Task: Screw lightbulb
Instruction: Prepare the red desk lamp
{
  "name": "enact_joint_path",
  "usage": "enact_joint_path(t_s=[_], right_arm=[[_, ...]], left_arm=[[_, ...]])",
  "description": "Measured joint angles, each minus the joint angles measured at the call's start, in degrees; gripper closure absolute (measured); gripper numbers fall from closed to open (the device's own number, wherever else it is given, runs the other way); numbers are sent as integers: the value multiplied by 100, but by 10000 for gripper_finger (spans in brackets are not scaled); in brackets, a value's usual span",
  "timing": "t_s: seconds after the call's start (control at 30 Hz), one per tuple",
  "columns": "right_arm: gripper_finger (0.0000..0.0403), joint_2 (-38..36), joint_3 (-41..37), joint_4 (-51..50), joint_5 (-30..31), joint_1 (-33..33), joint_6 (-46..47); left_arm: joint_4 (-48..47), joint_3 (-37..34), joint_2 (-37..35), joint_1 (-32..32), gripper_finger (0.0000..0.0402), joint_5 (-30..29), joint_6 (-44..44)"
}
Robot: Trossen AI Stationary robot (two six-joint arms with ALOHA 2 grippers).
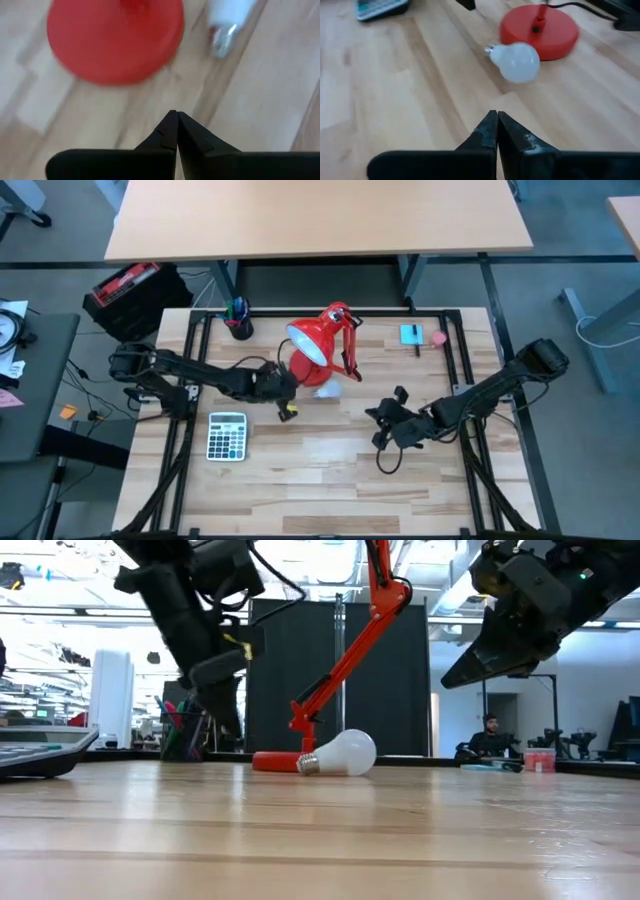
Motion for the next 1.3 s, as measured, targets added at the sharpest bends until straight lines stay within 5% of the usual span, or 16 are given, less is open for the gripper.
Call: enact_joint_path(t_s=[0.17,0.47,0.67,0.83,1.03,1.3], right_arm=[[376,0,0,-487,560,-7,395],[286,0,0,-653,673,107,416],[225,0,0,-694,815,228,415],[200,0,0,-695,912,189,416],[198,0,0,-681,869,69,418],[198,0,0,-599,777,24,477]], left_arm=[[625,0,0,479,402,11,1135],[617,0,-94,1343,401,983,2190],[373,0,-739,1550,387,1086,2868],[570,0,-1239,1876,333,1154,4088],[1350,0,-986,1998,235,2245,6058],[2737,40,-69,2011,125,2201,5767]])
